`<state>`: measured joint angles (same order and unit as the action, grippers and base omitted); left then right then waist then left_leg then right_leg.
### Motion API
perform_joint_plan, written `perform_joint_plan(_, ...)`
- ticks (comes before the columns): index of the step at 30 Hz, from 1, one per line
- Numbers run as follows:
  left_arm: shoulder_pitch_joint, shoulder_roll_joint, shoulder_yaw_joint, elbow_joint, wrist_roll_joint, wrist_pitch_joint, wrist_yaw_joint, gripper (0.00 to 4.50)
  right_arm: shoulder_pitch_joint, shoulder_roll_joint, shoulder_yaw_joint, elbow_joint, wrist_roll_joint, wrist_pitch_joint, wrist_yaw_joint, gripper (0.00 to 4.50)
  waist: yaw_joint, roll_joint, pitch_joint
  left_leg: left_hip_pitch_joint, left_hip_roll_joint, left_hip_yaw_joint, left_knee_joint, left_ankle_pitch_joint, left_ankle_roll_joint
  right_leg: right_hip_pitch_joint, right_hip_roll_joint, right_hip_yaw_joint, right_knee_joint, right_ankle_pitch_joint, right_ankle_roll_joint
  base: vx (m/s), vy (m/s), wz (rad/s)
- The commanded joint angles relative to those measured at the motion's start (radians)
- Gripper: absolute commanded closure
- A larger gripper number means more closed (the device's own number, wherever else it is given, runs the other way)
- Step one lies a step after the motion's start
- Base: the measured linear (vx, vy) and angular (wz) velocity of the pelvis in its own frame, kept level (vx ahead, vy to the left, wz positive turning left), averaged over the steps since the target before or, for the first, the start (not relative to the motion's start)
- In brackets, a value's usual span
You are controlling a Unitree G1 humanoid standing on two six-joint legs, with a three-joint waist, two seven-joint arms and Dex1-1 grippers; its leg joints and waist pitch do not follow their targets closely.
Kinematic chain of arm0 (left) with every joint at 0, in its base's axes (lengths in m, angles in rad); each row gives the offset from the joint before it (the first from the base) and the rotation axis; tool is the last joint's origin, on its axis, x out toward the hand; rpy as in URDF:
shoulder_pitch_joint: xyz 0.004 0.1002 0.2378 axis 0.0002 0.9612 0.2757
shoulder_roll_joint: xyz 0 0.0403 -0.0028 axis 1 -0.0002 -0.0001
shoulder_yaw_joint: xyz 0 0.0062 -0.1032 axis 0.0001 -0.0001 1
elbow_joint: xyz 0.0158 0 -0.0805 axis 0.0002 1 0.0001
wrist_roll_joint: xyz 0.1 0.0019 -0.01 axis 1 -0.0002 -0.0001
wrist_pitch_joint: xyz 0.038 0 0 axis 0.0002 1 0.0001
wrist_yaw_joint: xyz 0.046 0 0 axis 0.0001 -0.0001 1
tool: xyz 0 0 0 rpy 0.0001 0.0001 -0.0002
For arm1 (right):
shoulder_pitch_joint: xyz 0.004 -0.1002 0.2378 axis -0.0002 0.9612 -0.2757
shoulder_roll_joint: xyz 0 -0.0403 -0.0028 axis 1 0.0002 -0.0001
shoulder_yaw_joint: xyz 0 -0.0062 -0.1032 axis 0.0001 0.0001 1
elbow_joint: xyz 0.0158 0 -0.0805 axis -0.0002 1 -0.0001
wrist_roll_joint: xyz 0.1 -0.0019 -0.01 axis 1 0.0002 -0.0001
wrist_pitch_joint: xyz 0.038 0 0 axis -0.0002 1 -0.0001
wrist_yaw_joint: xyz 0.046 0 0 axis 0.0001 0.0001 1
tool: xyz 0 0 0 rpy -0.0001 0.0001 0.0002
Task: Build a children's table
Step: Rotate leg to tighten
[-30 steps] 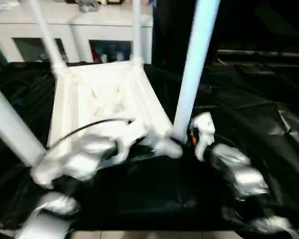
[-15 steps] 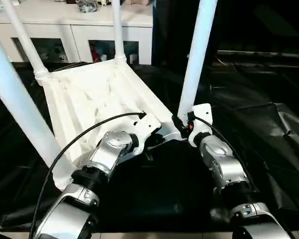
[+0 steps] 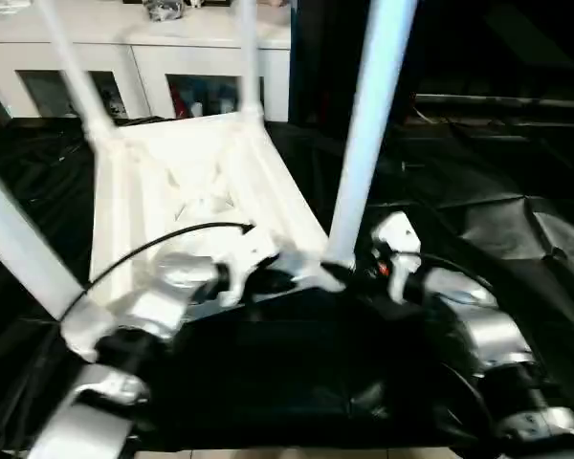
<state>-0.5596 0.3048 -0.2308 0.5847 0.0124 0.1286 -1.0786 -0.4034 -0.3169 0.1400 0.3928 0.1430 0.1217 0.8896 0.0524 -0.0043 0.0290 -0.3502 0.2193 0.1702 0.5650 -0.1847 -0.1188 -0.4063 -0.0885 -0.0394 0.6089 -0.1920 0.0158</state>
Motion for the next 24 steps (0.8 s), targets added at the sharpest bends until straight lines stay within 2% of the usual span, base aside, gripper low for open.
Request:
perform_joint_plan(1,0.015,-0.001,0.035,-0.022,-0.059,-0.003,-0.023,4.50,0.021,-0.004,0.053,-0.005,-0.015,0.027,0.050,1.20,0.003,-0.019,-0.042,-0.012,-0.001,0.013,-0.060,-0.211,0.076,0.049,-0.029,0.025,-0.080,-0.236,-0.188,0.000,0.000,0.00)
perform_joint_plan(6,0.034,0.015,0.034,-0.050,-0.070,0.008,-0.051,4.50,0.026,-0.017,0.064,-0.010,-0.017,0.036,0.056,1.20,0.001,-0.019,-0.042,-0.010,0.000,0.013,-0.061,-0.216,0.064,0.048,-0.029,0.026,-0.079,-0.235,-0.193,0.000,0.000,0.00)
perform_joint_plan(13,0.041,0.019,0.032,-0.066,-0.079,0.015,-0.057,4.50,0.029,-0.004,0.076,-0.009,-0.016,0.049,0.067,1.20,-0.001,-0.020,-0.043,-0.012,-0.002,0.014,-0.058,-0.183,0.070,0.052,-0.028,0.026,-0.074,-0.185,-0.204,0.000,0.000,0.00)
perform_joint_plan(15,0.040,0.020,0.031,-0.067,-0.079,0.017,-0.058,4.50,0.028,0.000,0.077,-0.006,-0.011,0.054,0.068,1.53,-0.001,-0.020,-0.043,-0.011,-0.002,0.014,-0.058,-0.186,0.071,0.051,-0.028,0.026,-0.075,-0.190,-0.205,0.000,0.000,0.00)
perform_joint_plan(18,0.041,0.022,0.032,-0.071,-0.080,0.020,-0.057,4.50,0.028,0.003,0.076,-0.004,-0.006,0.060,0.069,1.58,-0.002,-0.020,-0.042,-0.010,-0.001,0.014,-0.058,-0.193,0.069,0.050,-0.028,0.026,-0.076,-0.201,-0.205,0.000,0.000,0.00)
perform_joint_plan(20,0.042,0.023,0.033,-0.072,-0.080,0.021,-0.058,4.50,0.028,0.004,0.075,-0.003,-0.004,0.063,0.071,1.86,-0.002,-0.020,-0.043,-0.010,-0.001,0.014,-0.058,-0.192,0.068,0.051,-0.028,0.026,-0.075,-0.198,-0.205,0.000,0.000,0.00)
perform_joint_plan(24,0.048,0.024,0.035,-0.080,-0.079,0.026,-0.057,4.50,0.034,0.004,0.078,0.000,-0.004,0.068,0.080,2.04,-0.002,-0.021,-0.044,-0.010,-0.001,0.014,-0.057,-0.179,0.072,0.052,-0.028,0.026,-0.072,-0.173,-0.211,0.000,0.000,0.00)
